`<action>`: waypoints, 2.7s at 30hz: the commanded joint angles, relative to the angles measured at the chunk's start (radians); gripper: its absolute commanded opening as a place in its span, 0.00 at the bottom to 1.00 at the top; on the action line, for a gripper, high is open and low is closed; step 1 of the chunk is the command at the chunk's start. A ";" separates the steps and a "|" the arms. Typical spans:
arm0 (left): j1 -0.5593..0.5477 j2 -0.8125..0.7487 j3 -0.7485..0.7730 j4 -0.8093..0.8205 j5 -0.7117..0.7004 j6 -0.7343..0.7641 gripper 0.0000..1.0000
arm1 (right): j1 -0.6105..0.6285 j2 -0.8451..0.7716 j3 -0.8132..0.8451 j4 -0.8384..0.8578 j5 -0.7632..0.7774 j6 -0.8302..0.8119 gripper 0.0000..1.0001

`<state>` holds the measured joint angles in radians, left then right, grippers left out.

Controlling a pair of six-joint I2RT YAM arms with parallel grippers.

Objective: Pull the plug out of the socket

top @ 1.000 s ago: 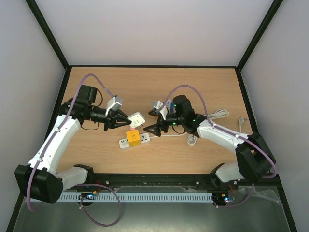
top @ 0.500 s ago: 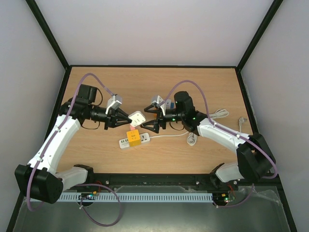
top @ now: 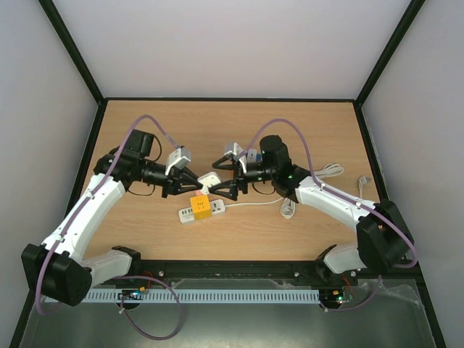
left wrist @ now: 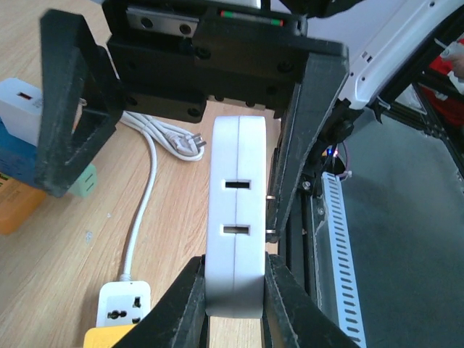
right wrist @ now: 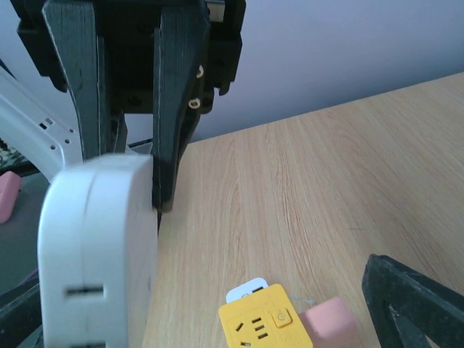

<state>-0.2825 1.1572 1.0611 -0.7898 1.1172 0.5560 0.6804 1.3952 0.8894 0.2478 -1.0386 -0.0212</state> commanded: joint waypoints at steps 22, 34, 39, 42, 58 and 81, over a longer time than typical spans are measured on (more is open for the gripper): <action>-0.067 -0.019 -0.007 -0.097 -0.022 0.095 0.03 | -0.029 0.063 0.181 -0.058 0.181 -0.088 1.00; 0.040 -0.037 -0.012 0.065 -0.116 -0.045 0.03 | -0.033 0.029 0.294 -0.212 0.151 -0.137 0.98; 0.122 -0.028 -0.007 0.177 -0.328 -0.101 0.02 | -0.036 -0.002 0.302 -0.279 0.172 -0.173 0.98; 0.166 -0.001 0.000 0.236 -0.490 -0.110 0.03 | -0.036 -0.018 0.290 -0.304 0.213 -0.199 0.98; 0.244 0.288 -0.092 0.734 -1.281 0.101 0.03 | -0.036 -0.090 0.145 -0.267 0.358 -0.120 0.98; 0.290 0.872 0.078 1.022 -1.670 0.208 0.03 | -0.036 -0.116 -0.013 -0.322 0.245 -0.257 0.98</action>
<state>0.0006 1.9919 1.1156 0.1917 -0.4988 0.7490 0.6434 1.3121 0.8967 -0.0631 -0.7773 -0.2523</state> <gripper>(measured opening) 0.177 0.980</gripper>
